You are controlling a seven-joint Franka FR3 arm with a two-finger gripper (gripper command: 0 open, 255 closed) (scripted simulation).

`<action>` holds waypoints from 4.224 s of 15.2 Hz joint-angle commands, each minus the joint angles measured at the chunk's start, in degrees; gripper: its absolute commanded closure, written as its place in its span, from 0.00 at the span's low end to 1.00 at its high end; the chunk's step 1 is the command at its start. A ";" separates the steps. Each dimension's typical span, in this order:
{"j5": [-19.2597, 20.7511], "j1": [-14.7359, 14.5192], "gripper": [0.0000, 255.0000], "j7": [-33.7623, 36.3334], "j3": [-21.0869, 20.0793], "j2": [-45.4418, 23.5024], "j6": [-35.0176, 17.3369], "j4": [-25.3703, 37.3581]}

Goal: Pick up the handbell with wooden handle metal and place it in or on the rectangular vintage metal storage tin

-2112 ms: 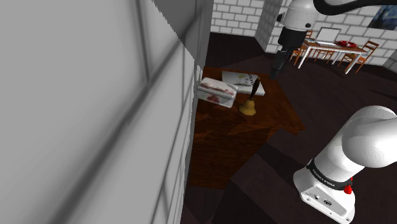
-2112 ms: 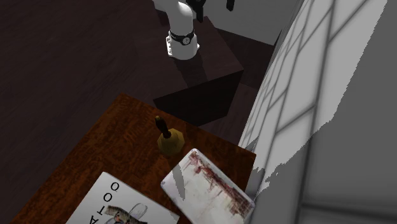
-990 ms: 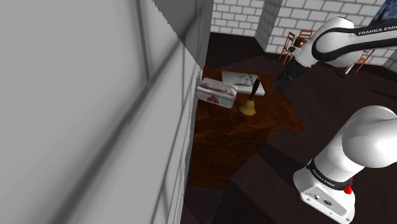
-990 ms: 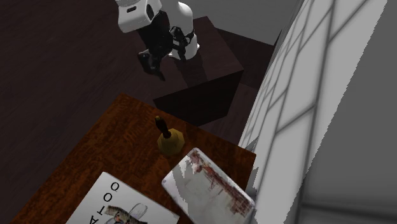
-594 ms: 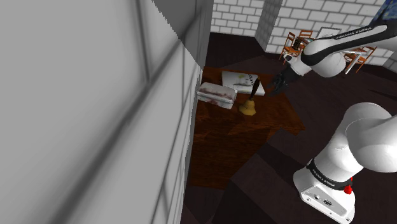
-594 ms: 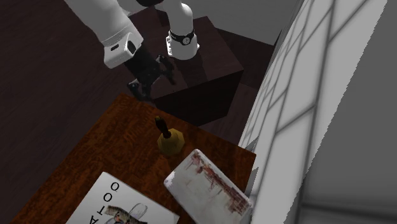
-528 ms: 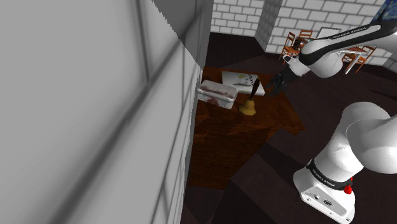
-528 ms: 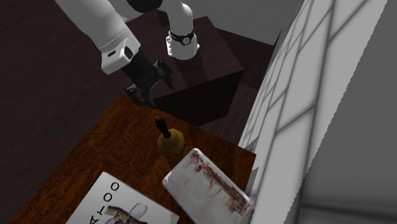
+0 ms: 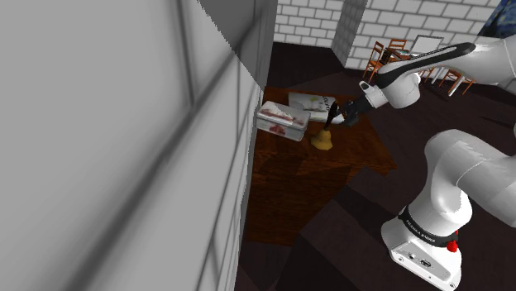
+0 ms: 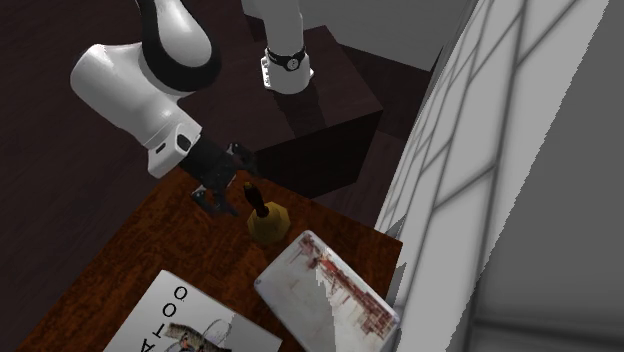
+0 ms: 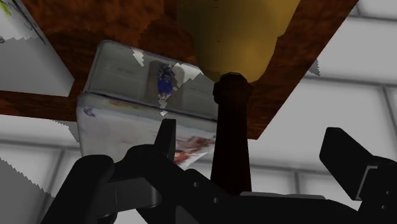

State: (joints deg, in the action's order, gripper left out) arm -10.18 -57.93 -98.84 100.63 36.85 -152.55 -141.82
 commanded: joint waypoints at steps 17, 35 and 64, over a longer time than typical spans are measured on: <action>1.16 -11.36 1.00 -0.48 8.84 3.96 -5.63 2.03; -0.94 -3.03 1.00 2.18 -1.18 -0.33 0.17 1.83; -5.27 -6.50 1.00 12.50 -9.47 -7.44 10.48 14.43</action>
State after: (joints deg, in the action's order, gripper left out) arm -15.06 -60.05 -86.96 88.35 29.86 -141.61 -129.28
